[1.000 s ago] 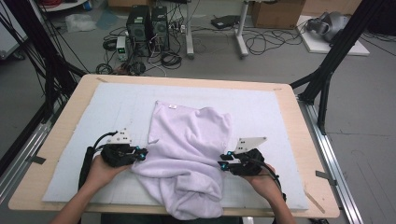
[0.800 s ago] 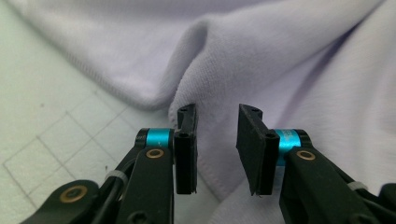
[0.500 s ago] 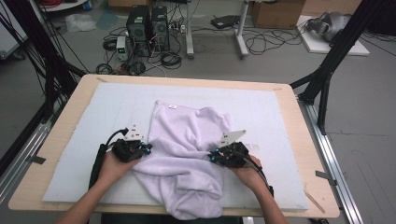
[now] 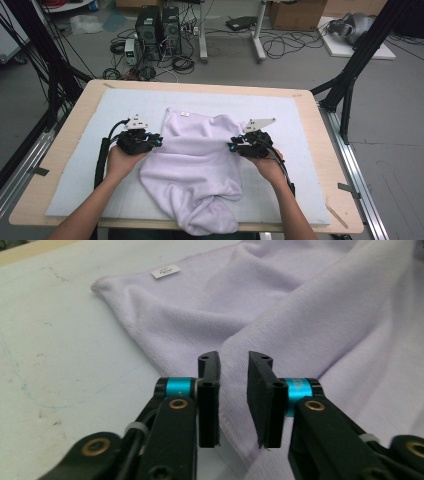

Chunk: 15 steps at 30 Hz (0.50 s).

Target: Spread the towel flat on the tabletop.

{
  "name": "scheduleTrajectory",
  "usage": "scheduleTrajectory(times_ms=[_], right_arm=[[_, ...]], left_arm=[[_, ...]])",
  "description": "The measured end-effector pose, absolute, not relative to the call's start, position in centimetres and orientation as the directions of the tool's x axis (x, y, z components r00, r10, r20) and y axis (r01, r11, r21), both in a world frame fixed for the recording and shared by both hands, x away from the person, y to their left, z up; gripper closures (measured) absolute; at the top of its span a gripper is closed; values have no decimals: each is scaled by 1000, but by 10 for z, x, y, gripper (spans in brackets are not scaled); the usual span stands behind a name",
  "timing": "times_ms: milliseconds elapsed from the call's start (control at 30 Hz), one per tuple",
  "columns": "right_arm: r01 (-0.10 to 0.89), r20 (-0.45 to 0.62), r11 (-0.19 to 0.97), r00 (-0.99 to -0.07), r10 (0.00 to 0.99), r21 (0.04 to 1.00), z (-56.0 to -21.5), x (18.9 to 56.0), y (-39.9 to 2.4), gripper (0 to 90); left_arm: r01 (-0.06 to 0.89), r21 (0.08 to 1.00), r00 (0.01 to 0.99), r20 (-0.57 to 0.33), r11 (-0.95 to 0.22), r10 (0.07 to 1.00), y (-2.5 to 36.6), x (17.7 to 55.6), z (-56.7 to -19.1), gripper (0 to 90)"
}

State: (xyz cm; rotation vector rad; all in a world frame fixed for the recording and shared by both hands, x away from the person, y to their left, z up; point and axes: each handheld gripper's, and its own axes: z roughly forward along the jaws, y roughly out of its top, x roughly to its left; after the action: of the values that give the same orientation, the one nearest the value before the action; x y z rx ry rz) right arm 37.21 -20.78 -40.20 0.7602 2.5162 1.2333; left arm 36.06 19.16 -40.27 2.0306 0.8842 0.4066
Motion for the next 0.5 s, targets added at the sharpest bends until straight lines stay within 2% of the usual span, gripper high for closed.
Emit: scheduleTrajectory(times_ms=[133,267,500], right_arm=[[283,-34,501,-846,532,818,-387,346,-213,654],[241,-34,500,-877,480,831,-375,319,-211,619],[236,33,477,-918,395,847,-394,286,-201,584]], left_arm=[[419,817,714,-27,-397,700,203,345,-399,678],[400,830,736,-38,-389,676,212,327,-399,634],[352,845,799,-47,-403,600,215,294,-405,606]])
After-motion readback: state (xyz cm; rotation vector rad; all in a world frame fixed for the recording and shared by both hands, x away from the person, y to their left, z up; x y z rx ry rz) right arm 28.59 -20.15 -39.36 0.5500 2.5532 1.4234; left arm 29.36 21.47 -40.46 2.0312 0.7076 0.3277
